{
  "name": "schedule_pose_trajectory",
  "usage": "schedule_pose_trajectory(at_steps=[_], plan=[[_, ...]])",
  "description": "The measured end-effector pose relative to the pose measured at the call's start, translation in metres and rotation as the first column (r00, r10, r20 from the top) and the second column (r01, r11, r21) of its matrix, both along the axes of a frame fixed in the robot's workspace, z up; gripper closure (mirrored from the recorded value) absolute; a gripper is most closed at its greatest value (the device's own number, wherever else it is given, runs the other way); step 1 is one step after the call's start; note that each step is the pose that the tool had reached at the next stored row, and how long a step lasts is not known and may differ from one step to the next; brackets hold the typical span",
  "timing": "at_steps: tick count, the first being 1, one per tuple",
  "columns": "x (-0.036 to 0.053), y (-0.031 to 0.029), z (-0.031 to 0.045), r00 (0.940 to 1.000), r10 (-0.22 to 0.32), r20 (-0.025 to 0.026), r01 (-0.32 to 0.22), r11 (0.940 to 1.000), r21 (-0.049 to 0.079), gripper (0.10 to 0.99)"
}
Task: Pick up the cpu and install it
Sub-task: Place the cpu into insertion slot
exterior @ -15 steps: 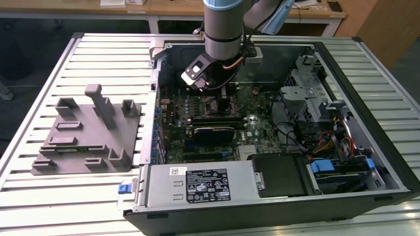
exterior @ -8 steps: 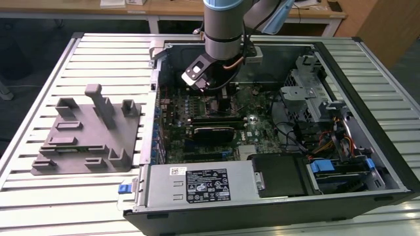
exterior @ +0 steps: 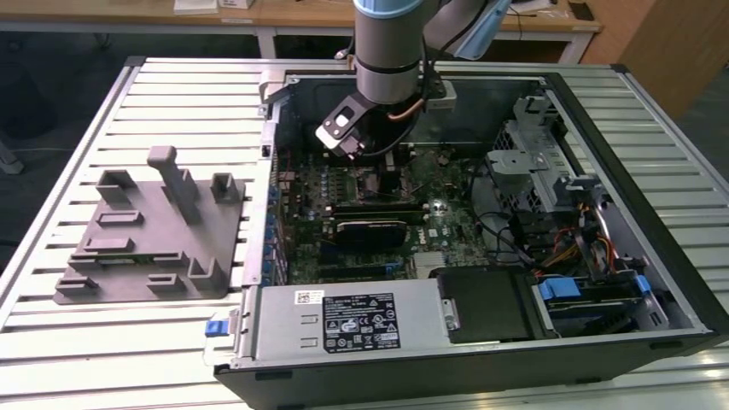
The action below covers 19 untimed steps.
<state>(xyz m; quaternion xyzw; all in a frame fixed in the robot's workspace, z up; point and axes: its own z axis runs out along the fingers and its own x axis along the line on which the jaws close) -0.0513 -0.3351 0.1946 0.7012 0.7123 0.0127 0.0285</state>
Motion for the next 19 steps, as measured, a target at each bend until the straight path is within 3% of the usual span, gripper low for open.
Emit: schedule_pose_trajectory(at_steps=[7, 8, 19], plan=[[0.0, 0.0, -0.0001, 1.0, 0.0, 0.0002, 0.0, 1.0, 0.001, 0.549], [0.0, 0.0, -0.0001, 1.0, 0.0, 0.0001, 0.0, 1.0, 0.001, 0.486], [0.0003, 0.0, -0.0001, 1.0, 0.0, 0.0001, 0.0, 1.0, 0.003, 0.486]])
